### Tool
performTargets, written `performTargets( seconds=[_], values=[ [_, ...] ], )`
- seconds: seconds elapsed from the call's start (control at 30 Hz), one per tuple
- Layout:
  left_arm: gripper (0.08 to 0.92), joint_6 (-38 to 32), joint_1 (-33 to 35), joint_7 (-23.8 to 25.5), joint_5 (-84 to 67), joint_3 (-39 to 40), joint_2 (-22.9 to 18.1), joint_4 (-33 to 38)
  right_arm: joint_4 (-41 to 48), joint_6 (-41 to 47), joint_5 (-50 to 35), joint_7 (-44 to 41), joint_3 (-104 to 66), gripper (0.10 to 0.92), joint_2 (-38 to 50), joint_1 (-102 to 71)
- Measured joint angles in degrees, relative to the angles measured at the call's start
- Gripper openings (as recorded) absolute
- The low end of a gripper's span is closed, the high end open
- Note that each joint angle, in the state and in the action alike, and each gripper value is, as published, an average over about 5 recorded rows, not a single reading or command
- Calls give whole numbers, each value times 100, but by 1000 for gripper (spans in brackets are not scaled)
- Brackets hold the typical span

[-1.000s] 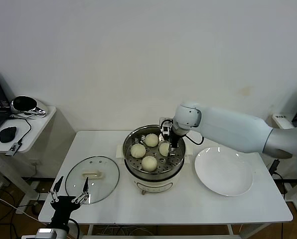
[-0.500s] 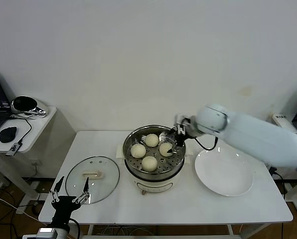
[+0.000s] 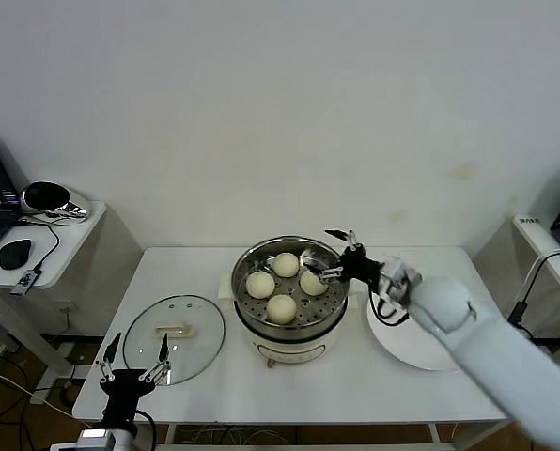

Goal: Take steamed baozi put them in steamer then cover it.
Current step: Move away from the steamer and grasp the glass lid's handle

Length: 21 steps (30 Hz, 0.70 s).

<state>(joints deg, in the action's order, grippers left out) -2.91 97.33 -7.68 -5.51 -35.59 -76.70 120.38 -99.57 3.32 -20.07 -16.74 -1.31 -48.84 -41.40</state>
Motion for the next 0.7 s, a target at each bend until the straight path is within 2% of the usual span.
performTargets(
  seconds=[0.3, 0.7],
  values=[
    [823, -94, -201, -377, 1429, -106, 66, -439, -512, -835, 534, 141, -2843, 823, -1517, -2637],
    [823, -303, -656, -459, 4511, -174, 840, -1495, -834, -1121, 657, 634, -5081, 823, -2646, -4416]
  ],
)
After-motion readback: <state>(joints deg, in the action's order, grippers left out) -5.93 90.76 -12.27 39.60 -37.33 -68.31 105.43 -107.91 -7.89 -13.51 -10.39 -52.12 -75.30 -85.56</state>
